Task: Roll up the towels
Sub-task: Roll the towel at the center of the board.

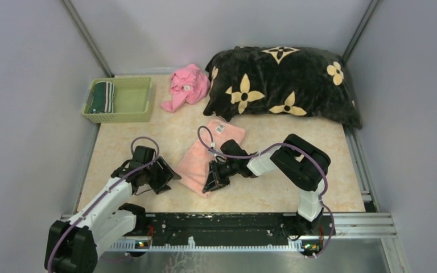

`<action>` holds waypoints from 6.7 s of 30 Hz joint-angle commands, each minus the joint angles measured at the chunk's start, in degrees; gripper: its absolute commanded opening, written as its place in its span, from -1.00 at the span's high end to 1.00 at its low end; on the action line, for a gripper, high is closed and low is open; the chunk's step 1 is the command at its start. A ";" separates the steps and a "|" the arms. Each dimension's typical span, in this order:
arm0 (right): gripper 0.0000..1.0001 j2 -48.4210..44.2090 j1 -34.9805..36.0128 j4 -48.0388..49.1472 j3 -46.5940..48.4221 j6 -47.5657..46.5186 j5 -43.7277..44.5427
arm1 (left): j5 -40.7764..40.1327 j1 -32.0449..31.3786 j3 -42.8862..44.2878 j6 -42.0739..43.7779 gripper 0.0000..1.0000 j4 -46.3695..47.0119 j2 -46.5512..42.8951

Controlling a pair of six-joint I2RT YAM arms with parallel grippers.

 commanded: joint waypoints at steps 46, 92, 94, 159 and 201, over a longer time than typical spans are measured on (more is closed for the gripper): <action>0.16 0.90 28.09 -41.78 25.58 -37.74 66.39 | -1.28 0.18 -2.93 0.23 -0.17 8.96 10.15; 1.00 3.36 1.23 -7.26 10.25 -6.88 -2.72 | -4.05 0.25 7.07 4.77 -0.76 -3.20 -2.76; 1.00 4.64 0.68 -7.24 10.75 -5.93 -3.82 | -2.85 0.25 5.95 4.42 -0.75 -1.56 -2.49; 0.80 9.24 -3.92 -11.34 12.54 -6.90 -1.13 | 12.04 8.43 -0.26 9.74 -0.19 16.60 14.60; 0.12 3.08 30.18 -40.87 27.24 -39.82 74.61 | 6.94 8.39 0.97 8.62 -0.16 14.89 19.78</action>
